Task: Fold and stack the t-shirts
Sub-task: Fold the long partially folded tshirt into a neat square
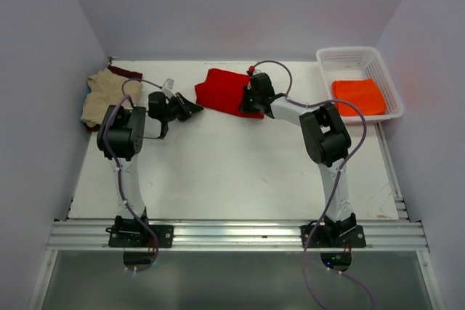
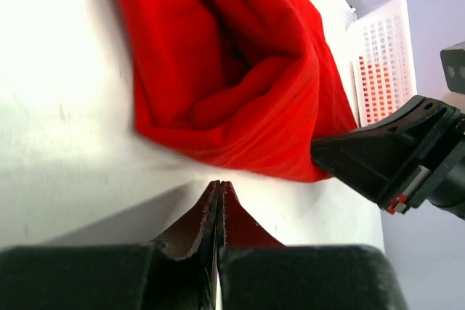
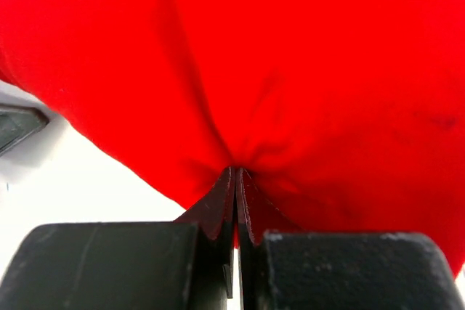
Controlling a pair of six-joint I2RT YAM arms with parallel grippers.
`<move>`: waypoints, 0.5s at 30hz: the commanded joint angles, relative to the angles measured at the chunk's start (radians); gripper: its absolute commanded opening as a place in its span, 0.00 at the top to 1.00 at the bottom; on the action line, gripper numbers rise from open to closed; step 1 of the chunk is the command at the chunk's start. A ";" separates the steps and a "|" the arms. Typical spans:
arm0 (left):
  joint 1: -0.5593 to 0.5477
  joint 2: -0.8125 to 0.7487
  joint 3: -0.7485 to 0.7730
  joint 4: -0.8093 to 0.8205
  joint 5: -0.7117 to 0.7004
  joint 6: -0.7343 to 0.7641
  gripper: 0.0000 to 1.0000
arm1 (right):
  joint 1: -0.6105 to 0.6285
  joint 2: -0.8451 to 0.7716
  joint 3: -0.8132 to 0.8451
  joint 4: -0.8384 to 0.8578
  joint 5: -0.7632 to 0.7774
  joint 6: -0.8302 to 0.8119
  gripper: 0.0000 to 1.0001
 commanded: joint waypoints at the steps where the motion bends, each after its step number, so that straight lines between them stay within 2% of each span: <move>1: 0.004 -0.139 -0.148 0.167 -0.027 -0.048 1.00 | -0.001 -0.093 -0.126 -0.017 -0.004 -0.009 1.00; 4: 0.000 -0.268 -0.308 0.236 -0.056 -0.065 1.00 | -0.002 -0.173 -0.226 -0.021 -0.001 -0.018 1.00; 10: -0.017 -0.601 -0.497 0.115 -0.100 0.007 1.00 | 0.011 -0.308 -0.369 -0.145 -0.036 -0.067 1.00; 13: -0.025 -0.687 -0.467 0.034 -0.068 0.044 1.00 | 0.030 -0.396 -0.452 -0.195 -0.045 -0.094 1.00; 15: -0.032 -0.689 -0.430 0.004 0.001 0.052 1.00 | 0.051 -0.460 -0.504 -0.222 -0.033 -0.110 1.00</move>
